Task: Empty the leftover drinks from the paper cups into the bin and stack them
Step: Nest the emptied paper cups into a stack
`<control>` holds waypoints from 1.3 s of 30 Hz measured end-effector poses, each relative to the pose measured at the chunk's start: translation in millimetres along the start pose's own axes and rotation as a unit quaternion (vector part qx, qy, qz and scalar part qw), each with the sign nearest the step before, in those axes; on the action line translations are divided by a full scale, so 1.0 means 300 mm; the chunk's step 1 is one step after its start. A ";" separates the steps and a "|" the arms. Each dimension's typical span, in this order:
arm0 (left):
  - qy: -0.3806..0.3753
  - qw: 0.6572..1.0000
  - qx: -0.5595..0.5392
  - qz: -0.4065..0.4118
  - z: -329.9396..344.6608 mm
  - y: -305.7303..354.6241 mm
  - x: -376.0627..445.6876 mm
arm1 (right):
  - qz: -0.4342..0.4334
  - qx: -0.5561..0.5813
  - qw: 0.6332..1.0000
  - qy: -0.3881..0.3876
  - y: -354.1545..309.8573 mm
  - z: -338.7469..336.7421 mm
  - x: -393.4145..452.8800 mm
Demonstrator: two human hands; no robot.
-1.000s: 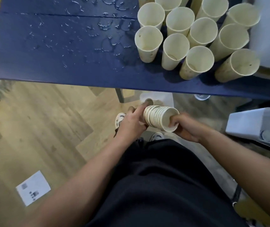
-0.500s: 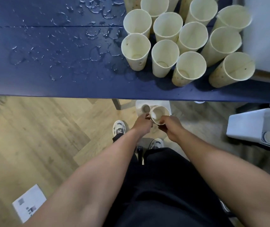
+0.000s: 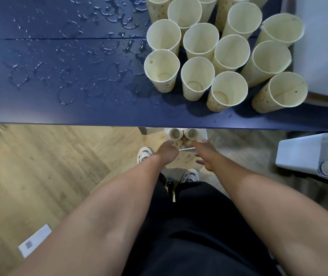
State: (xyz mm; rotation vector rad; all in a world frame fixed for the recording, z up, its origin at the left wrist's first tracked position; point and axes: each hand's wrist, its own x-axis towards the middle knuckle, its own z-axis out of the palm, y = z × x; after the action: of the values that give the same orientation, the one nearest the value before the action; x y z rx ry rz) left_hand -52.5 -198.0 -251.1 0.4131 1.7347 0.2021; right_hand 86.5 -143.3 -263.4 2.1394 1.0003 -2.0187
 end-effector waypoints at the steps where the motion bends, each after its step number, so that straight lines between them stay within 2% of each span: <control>1: 0.002 1.000 0.004 0.000 -0.004 0.003 -0.009 | -0.005 -0.007 1.000 -0.005 -0.007 0.001 -0.010; 4: 0.002 1.000 0.027 0.013 -0.015 0.018 -0.049 | -0.019 -0.034 0.999 -0.013 -0.024 0.002 -0.029; 7: 0.003 0.996 0.076 0.047 -0.024 0.030 -0.099 | -0.048 -0.111 0.992 -0.031 -0.045 0.008 -0.077; 13: 0.031 0.982 0.158 0.098 -0.045 0.017 -0.237 | -0.107 -0.263 0.954 -0.093 -0.086 -0.019 -0.222; 18: 0.035 0.976 0.188 0.106 -0.109 -0.032 -0.347 | -0.127 -0.383 0.903 -0.150 -0.192 -0.057 -0.391; 20: 0.047 0.975 0.187 0.111 -0.153 -0.039 -0.389 | -0.161 -0.427 0.876 -0.159 -0.261 -0.067 -0.479; 22: 0.071 0.973 0.171 0.137 -0.199 -0.029 -0.444 | -0.208 -0.457 0.849 -0.165 -0.338 -0.078 -0.575; 25: 0.126 0.965 0.115 0.200 -0.270 0.010 -0.538 | -0.259 -0.457 0.833 -0.171 -0.446 -0.095 -0.700; 28: 0.163 0.950 0.079 0.256 -0.340 0.053 -0.602 | -0.316 -0.428 0.835 -0.142 -0.539 -0.098 -0.777; 32: 0.170 0.938 0.067 0.295 -0.421 0.102 -0.594 | -0.390 -0.369 0.840 -0.081 -0.647 -0.071 -0.777; 36: 0.143 0.935 0.085 0.313 -0.494 0.151 -0.549 | -0.385 -0.341 0.858 -0.014 -0.713 -0.032 -0.685; 39: 0.140 0.927 0.107 0.332 -0.535 0.181 -0.489 | -0.384 -0.361 0.846 0.078 -0.760 -0.005 -0.635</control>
State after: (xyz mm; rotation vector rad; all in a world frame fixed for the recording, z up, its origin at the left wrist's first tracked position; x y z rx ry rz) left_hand -177.1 -189.4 -65.0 1.1810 1.8437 0.5842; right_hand -8.6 -42.2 -0.8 1.5935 2.4460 -1.2236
